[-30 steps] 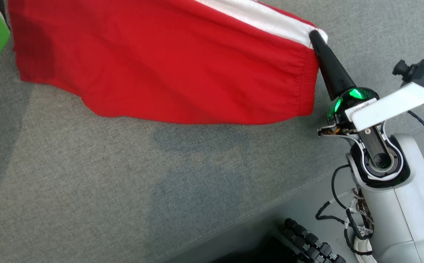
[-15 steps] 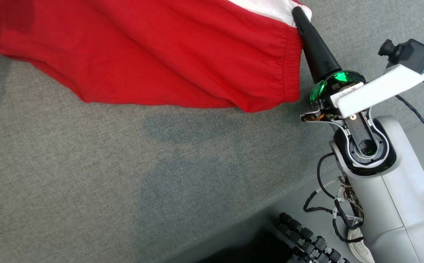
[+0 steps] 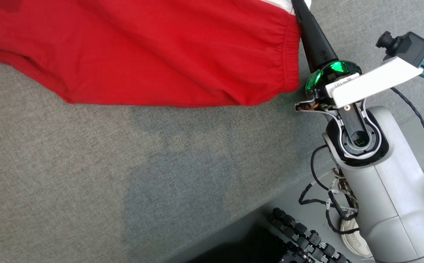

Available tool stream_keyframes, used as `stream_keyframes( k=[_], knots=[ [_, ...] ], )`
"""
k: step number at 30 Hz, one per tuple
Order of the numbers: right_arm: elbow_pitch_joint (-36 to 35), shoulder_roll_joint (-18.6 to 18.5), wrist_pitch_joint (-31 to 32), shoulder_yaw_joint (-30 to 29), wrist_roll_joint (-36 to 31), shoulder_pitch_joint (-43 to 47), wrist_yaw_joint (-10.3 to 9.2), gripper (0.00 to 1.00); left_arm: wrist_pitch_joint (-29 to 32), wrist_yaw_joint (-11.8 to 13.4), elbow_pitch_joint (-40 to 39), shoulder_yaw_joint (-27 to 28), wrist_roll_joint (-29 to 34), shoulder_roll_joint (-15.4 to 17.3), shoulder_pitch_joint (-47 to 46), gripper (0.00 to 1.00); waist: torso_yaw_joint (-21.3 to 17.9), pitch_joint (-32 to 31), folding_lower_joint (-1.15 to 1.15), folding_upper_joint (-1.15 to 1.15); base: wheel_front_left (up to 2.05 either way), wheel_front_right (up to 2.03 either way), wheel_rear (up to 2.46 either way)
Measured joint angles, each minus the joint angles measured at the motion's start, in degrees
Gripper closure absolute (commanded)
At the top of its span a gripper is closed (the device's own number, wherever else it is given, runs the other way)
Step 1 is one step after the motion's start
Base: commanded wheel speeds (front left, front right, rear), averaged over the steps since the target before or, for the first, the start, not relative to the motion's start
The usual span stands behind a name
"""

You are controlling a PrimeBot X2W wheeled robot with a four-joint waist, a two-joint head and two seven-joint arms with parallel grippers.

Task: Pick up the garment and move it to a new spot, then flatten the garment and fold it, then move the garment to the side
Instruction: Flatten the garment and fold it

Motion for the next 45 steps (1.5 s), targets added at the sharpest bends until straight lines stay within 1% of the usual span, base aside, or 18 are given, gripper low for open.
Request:
stream_keyframes(
  k=[1,2,3,4,5,11,16,20,24,29,32,33,34,37,40,41,45],
  knots=[
    [0.34,0.01,-0.24,0.03,-0.01,-0.25,-0.01,0.61,-0.45,-0.03,0.42,-0.04,0.08,0.0,-0.12,0.82,-0.03,0.01,0.0,0.0,0.0,0.0,0.0],
    [0.63,0.01,-0.68,0.04,-0.12,-0.45,-0.01,0.06,-0.49,-0.04,0.94,-0.08,0.11,0.0,-0.14,0.53,-0.05,0.01,0.0,0.0,0.0,0.0,0.0],
    [0.94,0.01,-0.94,0.14,-0.65,-0.65,-0.01,0.0,-0.49,-0.04,1.62,-0.16,0.31,-0.01,-0.14,0.35,-0.06,0.01,0.0,0.0,0.0,0.0,0.0],
    [1.25,0.01,-1.02,0.29,-1.04,-0.82,-0.02,0.0,-0.49,-0.04,2.29,-0.23,0.44,0.0,-0.14,0.03,-0.06,0.0,0.0,0.0,0.0,0.0,0.0],
    [1.58,0.01,-1.11,0.41,-1.18,-0.9,-0.02,0.0,-0.53,-0.05,2.92,-0.3,0.44,0.03,-0.14,0.0,-0.05,-0.04,0.0,0.0,0.0,0.0,0.0],
    [3.67,0.04,-2.09,0.9,-2.57,-1.49,-0.01,0.0,-2.75,-0.35,5.92,-0.54,0.44,-0.47,-0.03,0.0,0.24,-1.06,0.0,0.0,0.0,0.0,0.0],
    [5.28,-0.22,-2.53,1.03,-4.28,-1.5,0.07,0.0,-4.82,-1.05,7.17,-0.87,0.38,-2.02,0.92,0.0,0.67,-2.63,0.0,0.0,0.0,0.0,0.0],
    [6.06,-2.5,-2.52,1.51,-5.54,-0.94,0.36,0.0,-7.04,-2.02,7.58,-1.04,-0.35,-3.31,3.74,0.0,1.13,-4.42,0.0,0.0,0.0,0.0,0.0],
    [6.16,-4.41,-2.5,2.02,-7.01,1.05,0.79,0.0,-9.46,-3.11,7.55,-1.11,-1.33,-3.77,7.29,0.0,1.66,-6.68,0.0,0.0,0.0,0.0,0.0],
    [5.2,-5.46,-3.63,0.56,-7.06,4.82,0.79,0.0,-13.02,-4.08,5.65,-0.55,-2.13,-4.31,11.5,0.0,2.42,-10.01,0.0,0.0,0.0,0.0,0.0],
    [3.98,-5.35,-5.0,-0.63,-6.68,7.8,0.79,0.0,-15.45,-4.1,3.6,0.44,-3.78,-4.81,14.16,0.0,2.96,-12.14,0.0,0.0,0.0,0.0,0.0],
    [3.42,-5.1,-5.67,-0.93,-5.9,10.03,0.8,0.0,-17.3,-4.05,2.29,1.96,-5.24,-5.47,16.64,0.0,3.34,-13.59,0.0,0.0,0.0,0.0,0.0],
    [3.42,-5.1,-5.67,-0.93,-5.9,10.03,0.8,0.0,-17.3,-4.05,2.29,1.96,-5.24,-5.47,16.64,0.0,3.34,-13.59,0.0,0.0,0.0,0.0,0.0],
    [2.75,-4.88,-7.44,-1.15,-6.01,14.43,0.8,0.0,-21.3,-3.77,-0.38,3.97,-5.69,-5.82,22.28,0.0,4.14,-16.56,0.0,0.0,0.0,0.0,0.0],
    [2.78,-6.33,-9.23,-1.2,-9.25,16.64,0.74,0.0,-24.3,-2.74,-2.15,5.23,-5.68,-5.57,26.92,0.0,4.76,-18.8,0.0,0.0,0.0,0.0,0.0],
    [2.81,-6.97,-10.04,-1.16,-10.66,17.29,0.35,0.0,-25.4,-2.31,-2.59,5.71,-5.67,-5.55,28.63,0.0,4.97,-19.55,0.0,0.0,0.0,0.0,0.0],
    [3.87,-11.83,-11.74,-0.46,-21.59,19.3,-2.07,0.0,-29.8,-0.4,-4.46,8.22,-5.73,-6.12,36.1,0.0,5.91,-22.57,-0.01,0.0,0.0,0.0,0.0]
  ],
)
